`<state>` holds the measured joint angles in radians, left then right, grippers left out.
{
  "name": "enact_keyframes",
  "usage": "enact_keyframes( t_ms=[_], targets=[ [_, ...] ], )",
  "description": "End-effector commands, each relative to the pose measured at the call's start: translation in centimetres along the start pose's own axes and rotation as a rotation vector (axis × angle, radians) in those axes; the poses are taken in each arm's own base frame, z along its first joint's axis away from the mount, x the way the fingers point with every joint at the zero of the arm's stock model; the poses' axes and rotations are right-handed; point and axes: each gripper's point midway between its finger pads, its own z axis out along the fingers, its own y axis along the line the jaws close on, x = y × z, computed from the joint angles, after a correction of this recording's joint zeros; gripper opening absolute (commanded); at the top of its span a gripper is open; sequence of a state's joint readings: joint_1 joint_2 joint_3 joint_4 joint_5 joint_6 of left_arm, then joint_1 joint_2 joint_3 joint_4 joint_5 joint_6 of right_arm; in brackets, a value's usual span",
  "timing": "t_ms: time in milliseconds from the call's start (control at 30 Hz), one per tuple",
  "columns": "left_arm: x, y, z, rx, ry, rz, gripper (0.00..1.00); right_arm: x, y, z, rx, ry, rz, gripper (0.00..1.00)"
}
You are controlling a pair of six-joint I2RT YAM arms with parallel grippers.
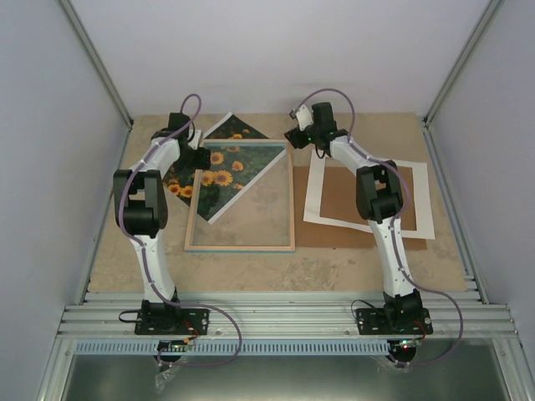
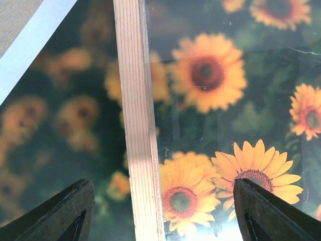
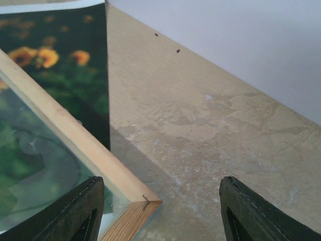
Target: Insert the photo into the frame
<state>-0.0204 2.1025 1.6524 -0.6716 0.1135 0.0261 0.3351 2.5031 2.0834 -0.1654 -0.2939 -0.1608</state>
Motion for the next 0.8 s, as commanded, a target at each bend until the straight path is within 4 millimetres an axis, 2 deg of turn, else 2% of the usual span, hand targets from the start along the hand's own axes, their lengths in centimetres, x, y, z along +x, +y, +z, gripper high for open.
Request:
enact_keyframes(
  t_ms=[0, 367, 533, 767],
  targets=[
    [-0.7, -0.3, 0.2, 0.017, -0.018, -0.009, 0.78, -0.2, -0.3, 1.3, 0.02, 0.008, -0.016, 0.64],
    [-0.7, -0.3, 0.7, 0.02, -0.01, -0.013, 0.79, 1.7, 1.1, 3.0, -0.003, 0.035, -0.063, 0.65],
    [-0.7, -0.2, 0.7, 0.016, -0.01, -0.013, 0.79, 3.2, 1.3, 3.4, 0.0, 0.071, -0.076, 0.64],
    [-0.8, -0.2, 0.8, 0.017, -0.005, -0.015, 0.79, 4.2, 1.2, 3.6, 0.022, 0.115, -0.116, 0.64]
  ],
)
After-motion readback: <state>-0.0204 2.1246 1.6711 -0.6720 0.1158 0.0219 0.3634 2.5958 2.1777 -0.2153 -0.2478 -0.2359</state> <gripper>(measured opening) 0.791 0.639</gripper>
